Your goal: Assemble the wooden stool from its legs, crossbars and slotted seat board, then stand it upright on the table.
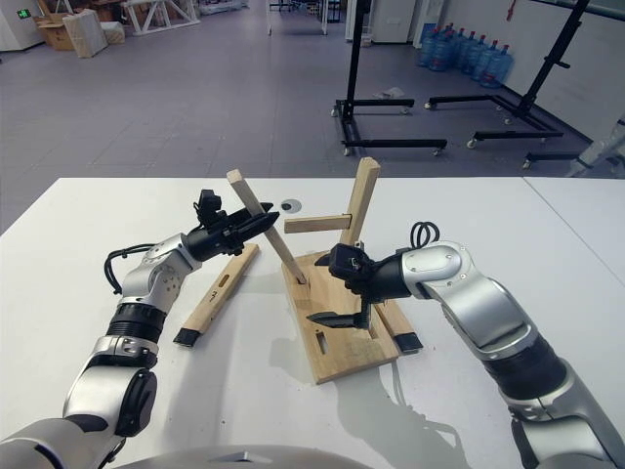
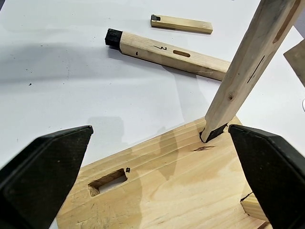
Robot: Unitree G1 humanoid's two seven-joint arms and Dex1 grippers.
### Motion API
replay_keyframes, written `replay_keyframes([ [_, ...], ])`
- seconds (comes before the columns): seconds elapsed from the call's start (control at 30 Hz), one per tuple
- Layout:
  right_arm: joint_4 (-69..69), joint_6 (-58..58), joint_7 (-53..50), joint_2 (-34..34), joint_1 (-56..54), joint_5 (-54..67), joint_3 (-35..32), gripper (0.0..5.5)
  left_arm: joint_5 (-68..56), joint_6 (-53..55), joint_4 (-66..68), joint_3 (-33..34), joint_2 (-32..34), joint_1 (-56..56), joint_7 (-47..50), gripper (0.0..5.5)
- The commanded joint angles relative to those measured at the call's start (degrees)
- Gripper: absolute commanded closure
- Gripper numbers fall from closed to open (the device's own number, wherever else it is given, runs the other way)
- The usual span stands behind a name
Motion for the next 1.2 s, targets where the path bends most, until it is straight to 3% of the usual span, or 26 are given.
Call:
replay_keyframes([
  [0.03, -0.3, 0.3, -0.1, -0.2, -0.8, 0.3, 0.0, 0.25, 1.0, -0.2, 0.3, -0.3, 0.8, 0.1, -0.1, 3.44],
  [0.37, -0.3, 0.3, -0.1, -0.1, -0.8, 0.4, 0.1, 0.25, -1.1, 2.3, 0.0, 1.3, 1.5, -0.9, -0.8, 3.44],
  [1.2, -0.4, 0.4, -0.4, 0.0, -0.9, 0.4, 0.3, 0.25, 3.6, -0.9, 2.2, -3.2, 3.1, -1.4, -3.4, 3.44],
])
